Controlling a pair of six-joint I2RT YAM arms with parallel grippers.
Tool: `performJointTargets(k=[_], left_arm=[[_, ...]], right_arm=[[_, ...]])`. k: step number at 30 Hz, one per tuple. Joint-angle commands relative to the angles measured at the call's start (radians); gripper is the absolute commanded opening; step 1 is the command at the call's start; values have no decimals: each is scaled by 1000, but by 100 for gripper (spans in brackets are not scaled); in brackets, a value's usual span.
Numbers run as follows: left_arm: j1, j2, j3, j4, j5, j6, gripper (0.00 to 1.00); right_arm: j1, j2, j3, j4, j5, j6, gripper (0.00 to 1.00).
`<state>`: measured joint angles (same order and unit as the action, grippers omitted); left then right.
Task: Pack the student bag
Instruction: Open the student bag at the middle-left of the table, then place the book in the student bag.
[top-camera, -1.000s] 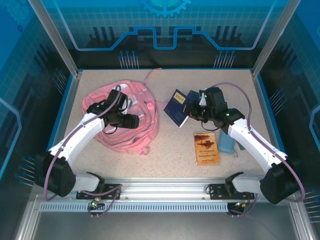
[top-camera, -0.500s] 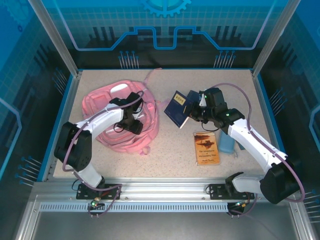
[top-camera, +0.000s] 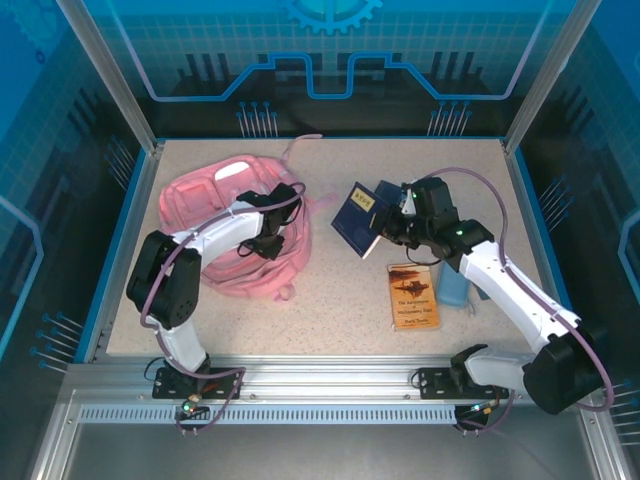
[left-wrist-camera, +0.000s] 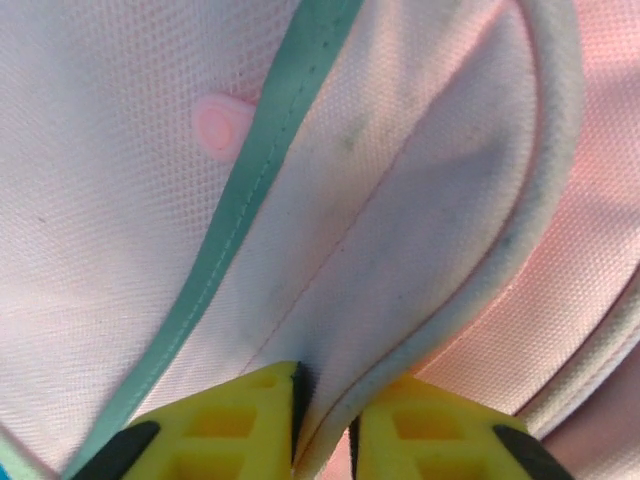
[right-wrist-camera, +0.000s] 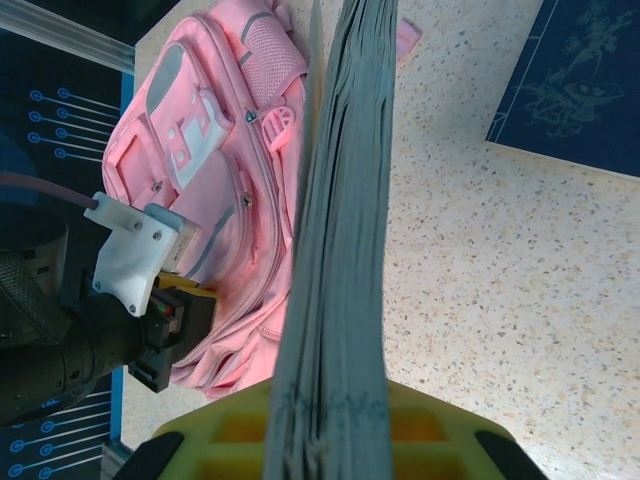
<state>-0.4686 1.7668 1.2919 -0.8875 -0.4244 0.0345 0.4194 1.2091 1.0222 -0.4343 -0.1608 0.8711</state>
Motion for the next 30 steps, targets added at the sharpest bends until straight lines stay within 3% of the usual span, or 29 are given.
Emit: performJointTargets(k=[1, 6, 12, 18, 23, 30], left_arm=[[-23, -111, 57, 38, -54, -9, 13], [-33, -259, 99, 126, -34, -48, 6], [-34, -361, 157, 208, 2, -102, 3], [-35, -396, 176, 251, 75, -137, 1], [-35, -429, 193, 271, 144, -181, 1], [-35, -448, 206, 297, 184, -272, 0]], right_arm=[[-24, -58, -8, -27, 43, -27, 11], [-44, -105, -25, -36, 12, -44, 11], [-37, -83, -61, 128, -245, -40, 11], [23, -13, -79, 315, -351, 33, 11], [79, 129, -60, 448, -367, 142, 11], [177, 379, 6, 722, -258, 290, 12]])
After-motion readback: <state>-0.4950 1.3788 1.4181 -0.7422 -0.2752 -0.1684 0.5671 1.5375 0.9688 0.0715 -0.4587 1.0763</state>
